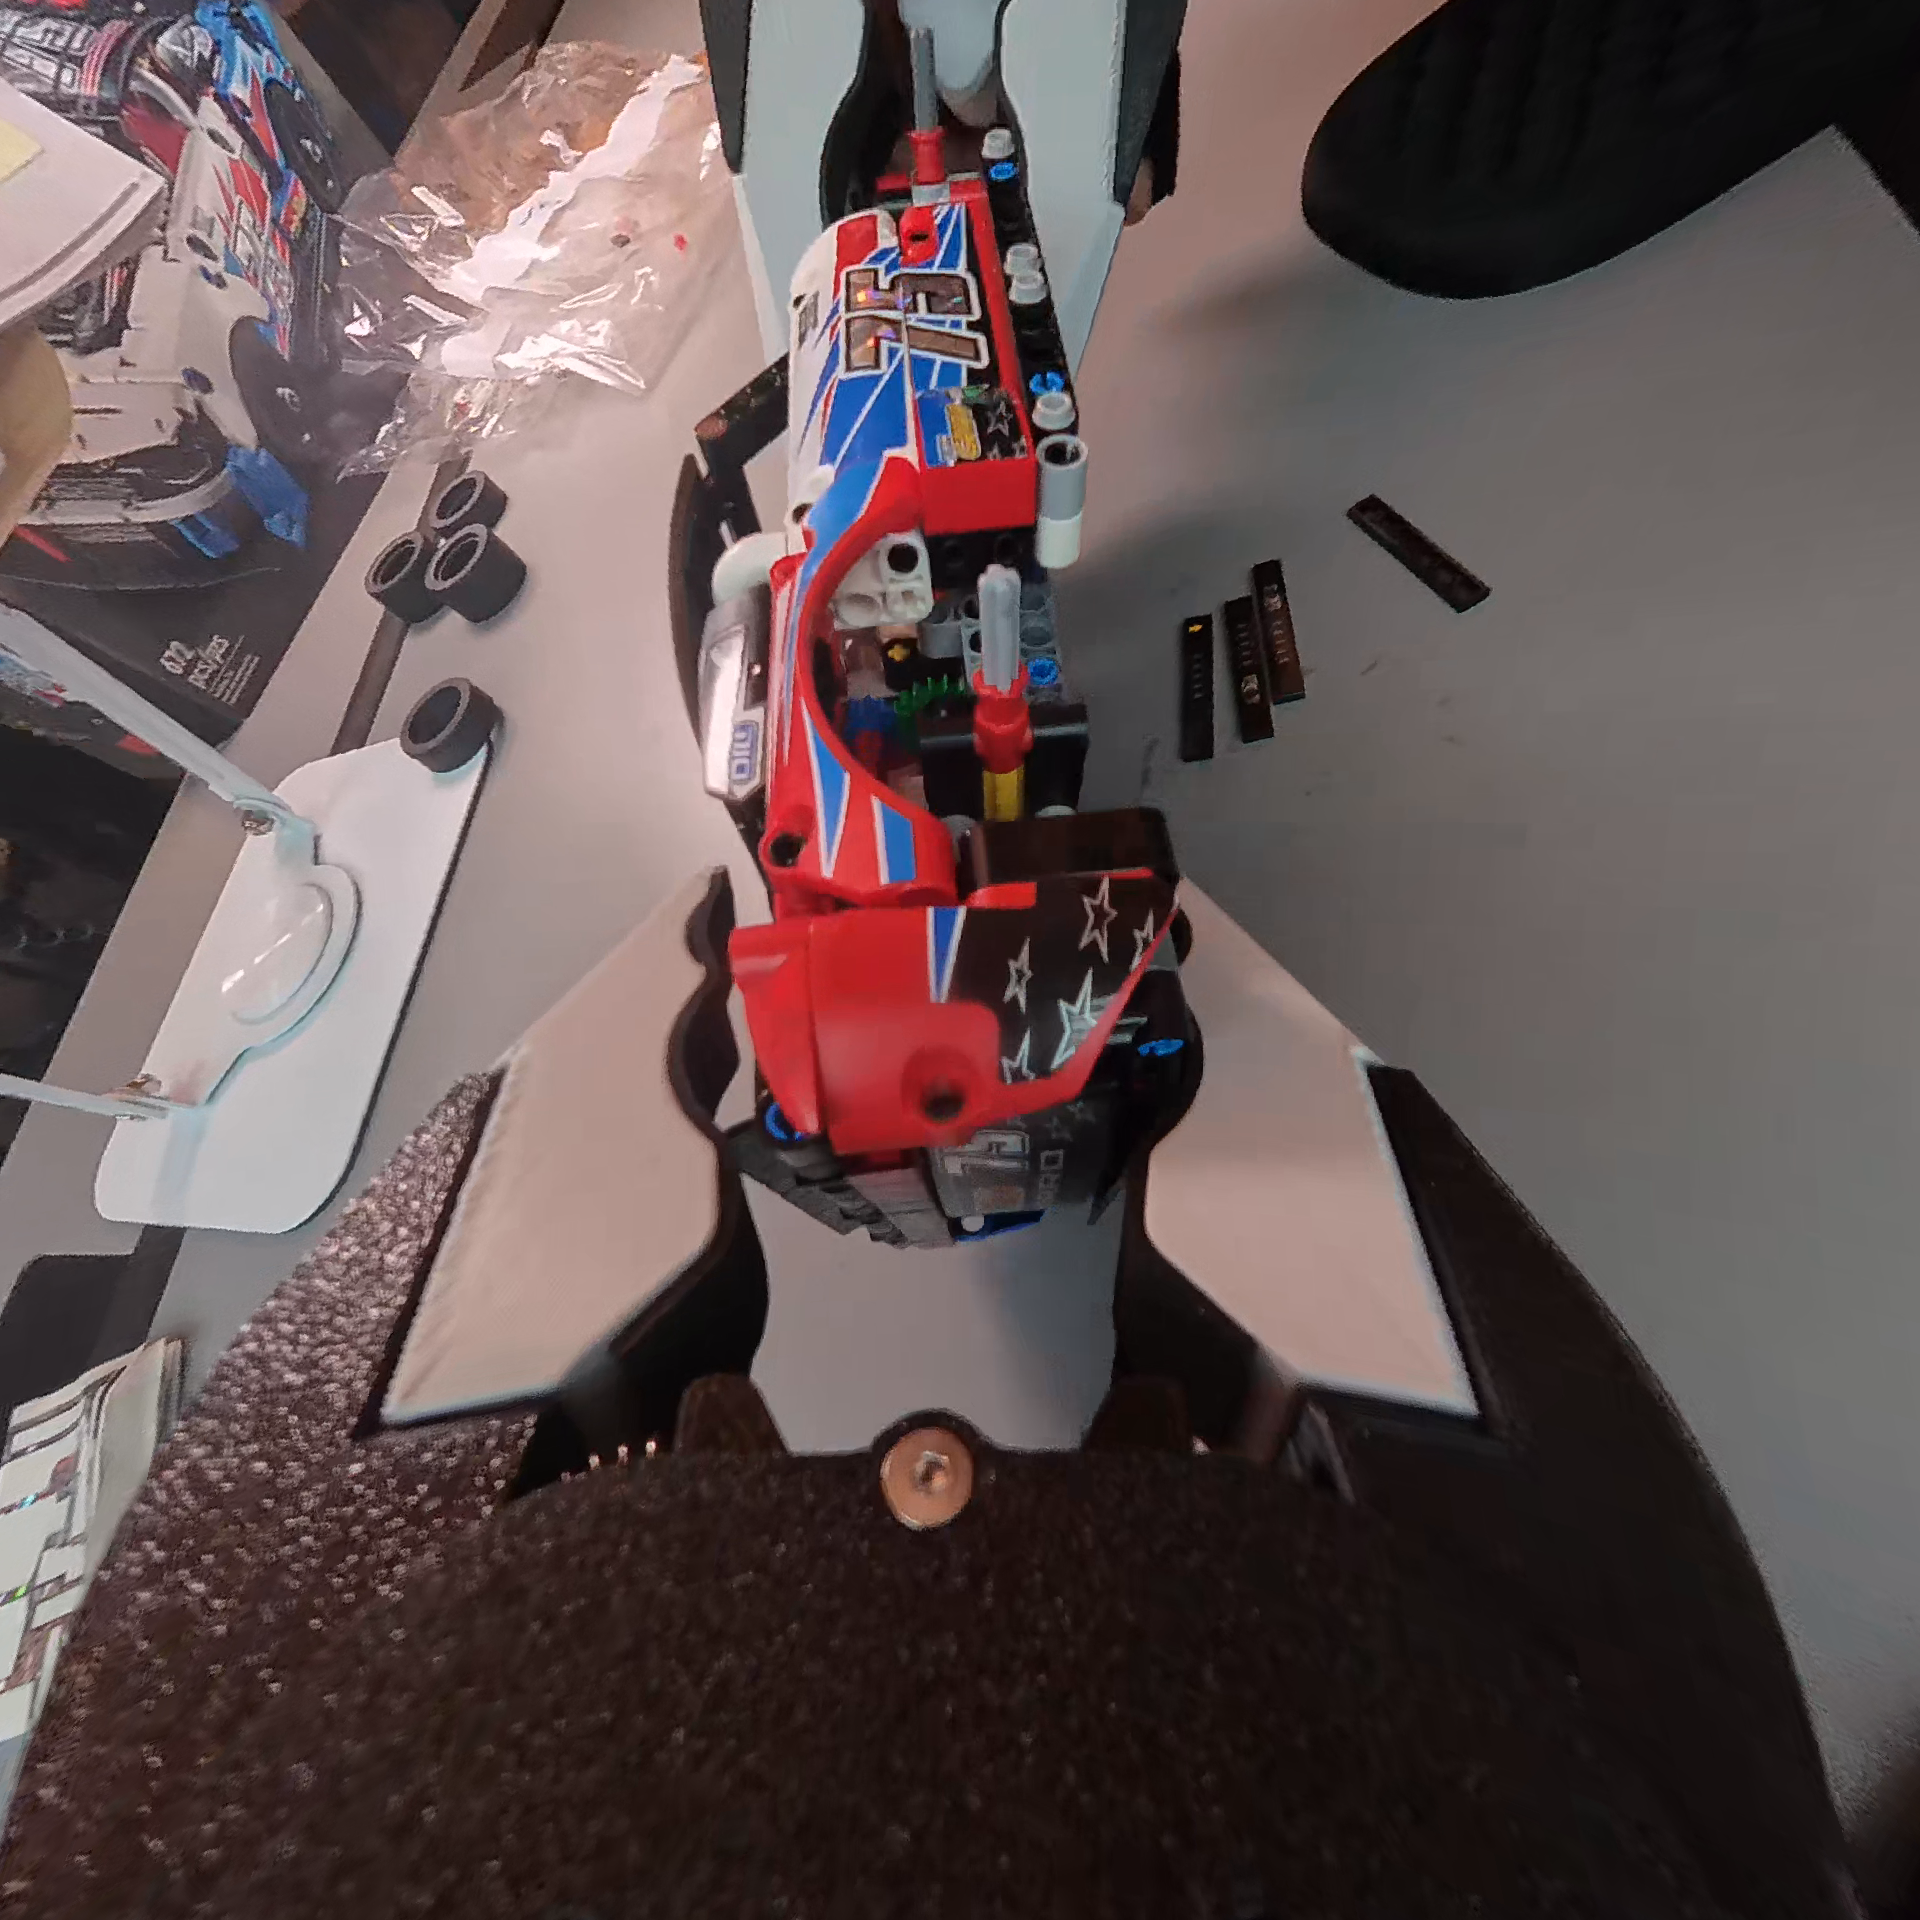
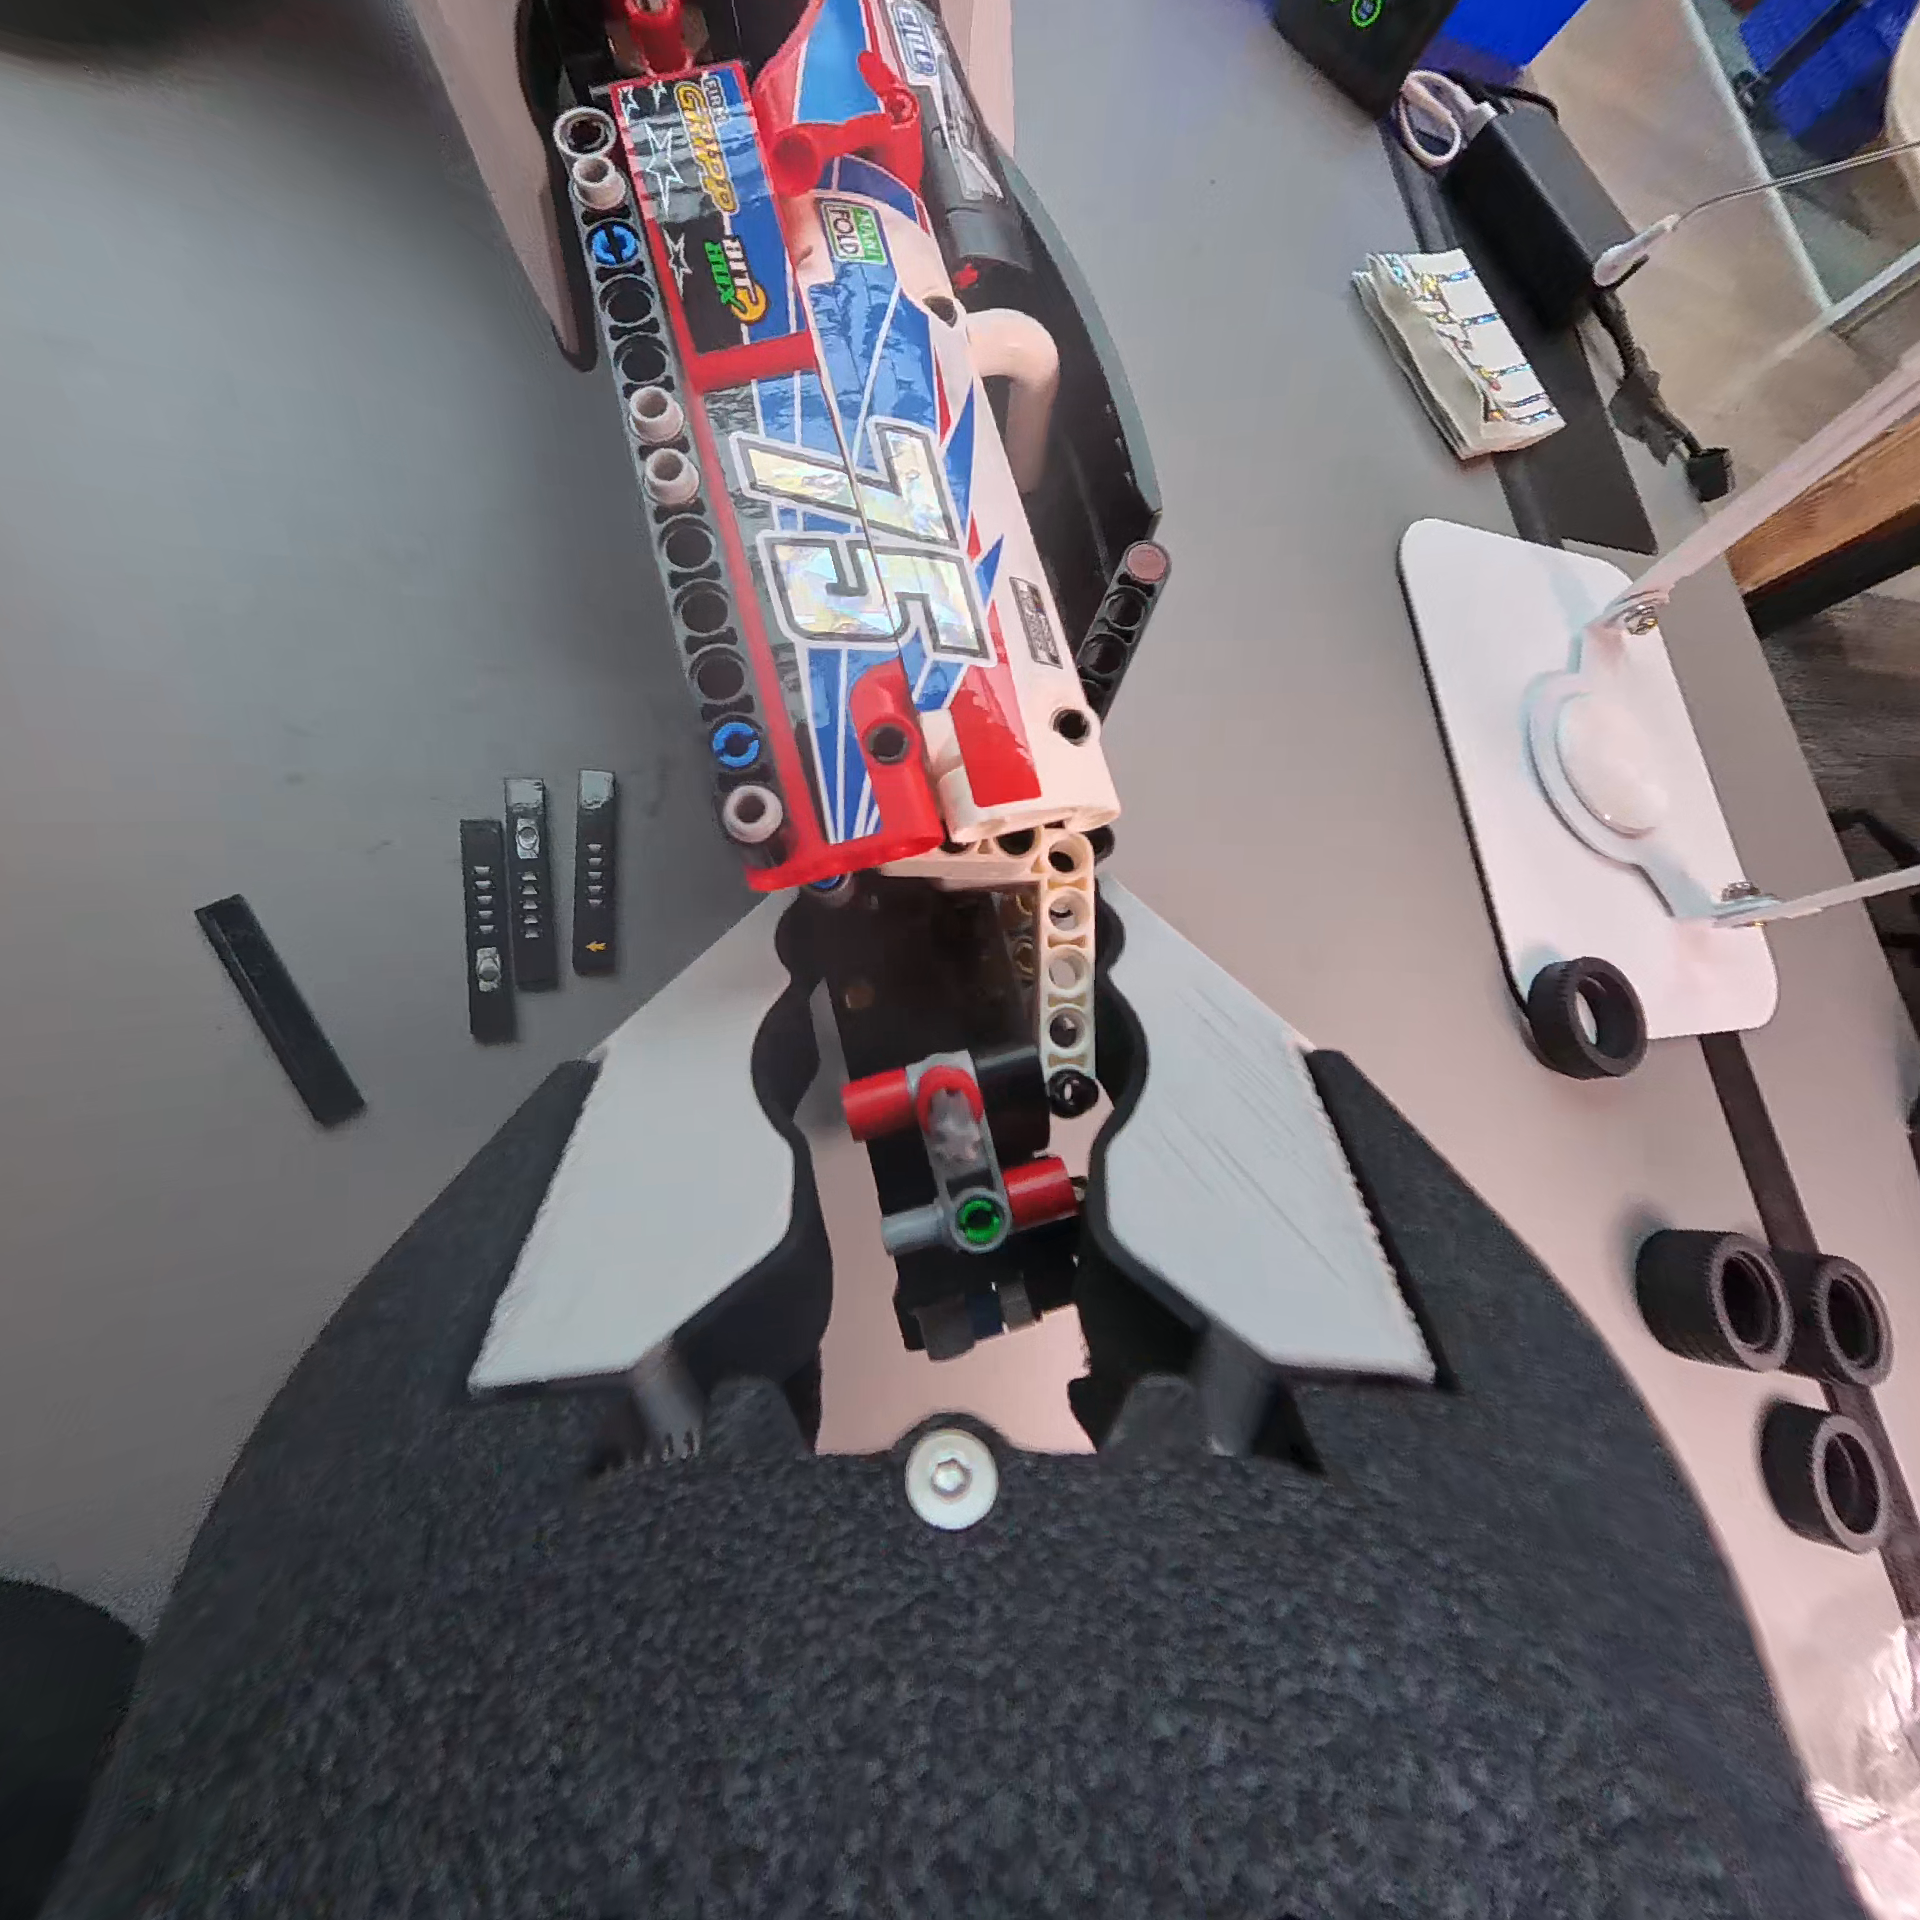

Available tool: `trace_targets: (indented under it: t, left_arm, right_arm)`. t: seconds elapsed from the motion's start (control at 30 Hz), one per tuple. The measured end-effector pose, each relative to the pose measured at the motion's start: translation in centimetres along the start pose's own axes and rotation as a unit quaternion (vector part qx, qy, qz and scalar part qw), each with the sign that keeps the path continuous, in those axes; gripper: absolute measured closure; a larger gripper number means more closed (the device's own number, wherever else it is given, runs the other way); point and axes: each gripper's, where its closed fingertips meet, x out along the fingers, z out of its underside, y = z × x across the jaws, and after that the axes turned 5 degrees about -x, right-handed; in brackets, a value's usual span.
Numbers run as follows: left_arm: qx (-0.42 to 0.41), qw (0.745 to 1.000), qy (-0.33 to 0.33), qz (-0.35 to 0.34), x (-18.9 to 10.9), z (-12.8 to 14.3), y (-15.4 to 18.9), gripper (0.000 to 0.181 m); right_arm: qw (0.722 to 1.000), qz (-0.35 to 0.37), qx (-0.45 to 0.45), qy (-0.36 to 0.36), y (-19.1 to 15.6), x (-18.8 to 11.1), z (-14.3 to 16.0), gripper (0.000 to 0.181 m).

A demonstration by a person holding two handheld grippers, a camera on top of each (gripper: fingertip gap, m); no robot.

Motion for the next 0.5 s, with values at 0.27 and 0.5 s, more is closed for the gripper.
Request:
trace_targets:
  t: [0.27,0.5]
  left_arm:
    - [-0.112,0.992,0.046,-0.046,-1.3,0.3,-3.8,0.097]
    - [-0.157,0.985,0.041,-0.065,-1.2,1.7,-5.2,0.108]
  right_arm:
    - [0.989,0.128,-0.010,-0.079,3.4,-0.6,3.0,0.134]
    - [0.935,0.288,-0.045,-0.202,6.5,-4.7,7.5,0.135]
